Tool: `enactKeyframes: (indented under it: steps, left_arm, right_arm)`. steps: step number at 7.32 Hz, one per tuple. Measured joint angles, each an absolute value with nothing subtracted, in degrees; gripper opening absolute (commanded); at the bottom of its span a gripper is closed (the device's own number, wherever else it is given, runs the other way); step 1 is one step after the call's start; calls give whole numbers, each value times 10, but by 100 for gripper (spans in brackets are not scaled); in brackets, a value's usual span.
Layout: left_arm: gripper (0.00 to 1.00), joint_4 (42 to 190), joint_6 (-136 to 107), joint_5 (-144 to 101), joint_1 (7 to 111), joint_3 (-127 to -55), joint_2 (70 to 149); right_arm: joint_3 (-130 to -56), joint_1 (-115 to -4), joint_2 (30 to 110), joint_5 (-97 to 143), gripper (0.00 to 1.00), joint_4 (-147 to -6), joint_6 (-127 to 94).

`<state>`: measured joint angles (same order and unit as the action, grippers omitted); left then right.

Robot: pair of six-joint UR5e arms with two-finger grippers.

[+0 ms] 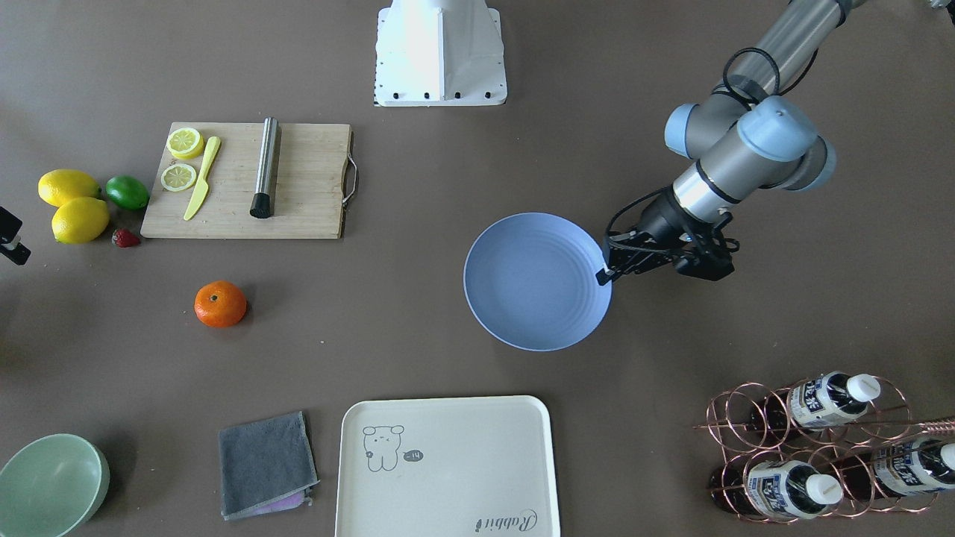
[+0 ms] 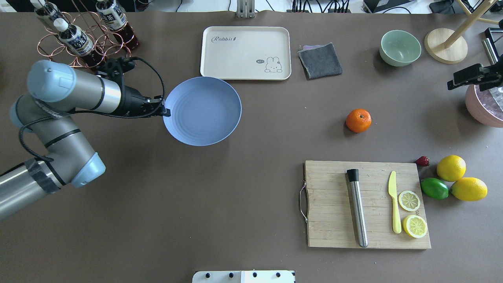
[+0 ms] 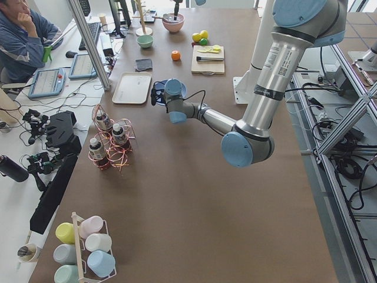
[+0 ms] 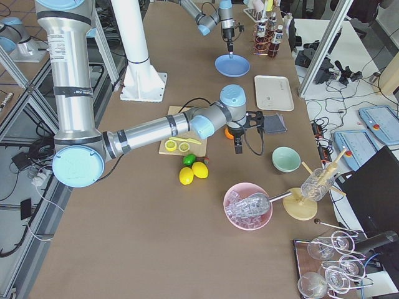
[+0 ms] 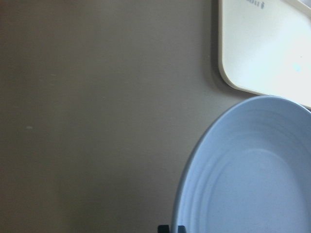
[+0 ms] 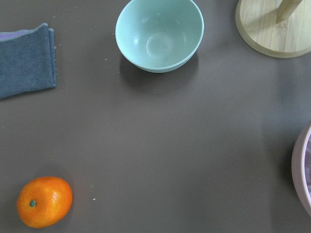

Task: Pick orange to plate
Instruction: 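Slide the blue plate with the left gripper toward the table center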

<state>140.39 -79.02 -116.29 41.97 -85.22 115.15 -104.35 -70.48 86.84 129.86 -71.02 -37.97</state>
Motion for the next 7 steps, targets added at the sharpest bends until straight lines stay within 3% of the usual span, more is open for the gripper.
enactKeyframes:
  steps: [2,3,7]
  left_arm:
    - [0,1346,-793,-1091,356,-849,1198]
    - [99,1334,-793,-1066,334,-848,1207]
    - [98,1301,-753,-1084,359,-875,1196]
  right_arm:
    - [-1043,-703,868,1298,99,-711,-380]
    - [-1042,-702,868,1298,99,-711,-380]
    - [-1041,-676,847,1290,98,-712,-417]
